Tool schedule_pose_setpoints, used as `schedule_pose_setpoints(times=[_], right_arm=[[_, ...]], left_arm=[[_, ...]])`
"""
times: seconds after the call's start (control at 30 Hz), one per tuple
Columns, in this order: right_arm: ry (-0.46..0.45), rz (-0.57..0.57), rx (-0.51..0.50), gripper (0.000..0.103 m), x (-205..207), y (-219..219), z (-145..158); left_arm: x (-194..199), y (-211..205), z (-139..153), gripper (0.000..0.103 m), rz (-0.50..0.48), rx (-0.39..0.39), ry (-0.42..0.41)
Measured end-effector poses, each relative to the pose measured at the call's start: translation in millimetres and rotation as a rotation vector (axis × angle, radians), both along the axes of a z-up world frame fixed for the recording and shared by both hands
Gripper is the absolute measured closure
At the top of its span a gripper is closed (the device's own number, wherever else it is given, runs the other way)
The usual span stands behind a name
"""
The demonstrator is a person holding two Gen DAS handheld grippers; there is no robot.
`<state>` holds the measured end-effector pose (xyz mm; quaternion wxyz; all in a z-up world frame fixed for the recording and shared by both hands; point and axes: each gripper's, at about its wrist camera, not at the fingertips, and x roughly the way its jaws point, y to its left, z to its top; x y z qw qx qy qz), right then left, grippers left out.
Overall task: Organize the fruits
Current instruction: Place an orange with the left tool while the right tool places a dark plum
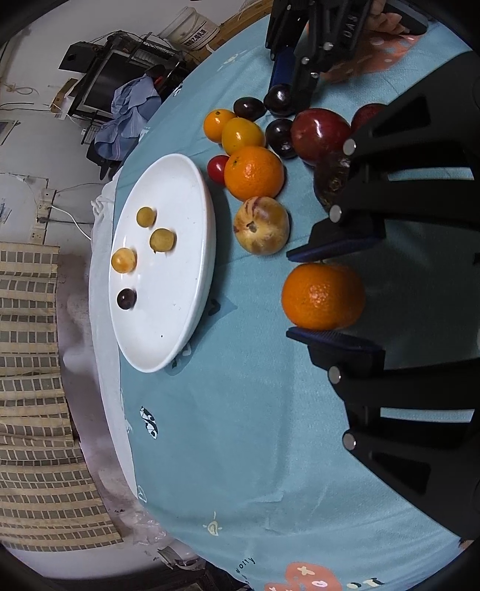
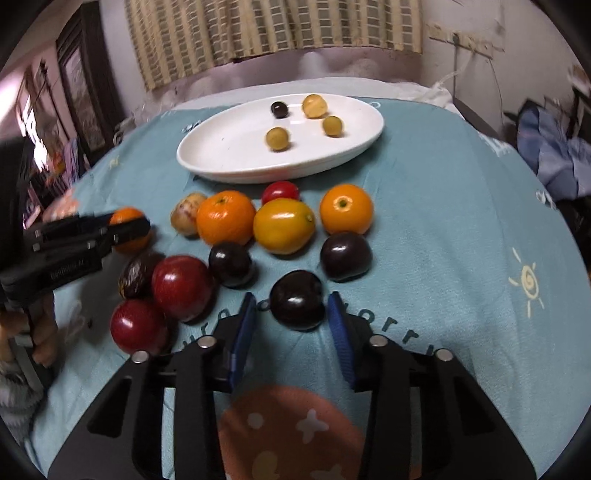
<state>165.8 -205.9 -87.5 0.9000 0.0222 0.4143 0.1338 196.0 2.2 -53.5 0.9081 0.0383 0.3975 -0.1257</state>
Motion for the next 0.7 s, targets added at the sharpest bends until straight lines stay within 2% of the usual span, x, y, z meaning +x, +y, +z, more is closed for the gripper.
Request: schedule_pose_setpoints(times=[0.17, 0.4, 0.63, 0.7], right_arm=[[-0.003, 0.002, 0.000, 0.073, -2, 0, 0], [-0.025, 0.004, 0.018, 0.074, -1, -2, 7], [-0.106, -0.007, 0.077, 0.074, -8, -9, 29], [-0.115, -0.012, 0.101, 0.074, -3, -11, 37]], left_arm=[[0, -4, -2, 0.066, -0.006, 0.017, 0.000], [-1, -1, 0, 0.067, 0.000, 0.003, -0.009], [-5, -4, 18, 0.067, 0.007, -0.018, -0.055], [0, -9, 27, 0.067, 0.016, -0.004, -0.073]])
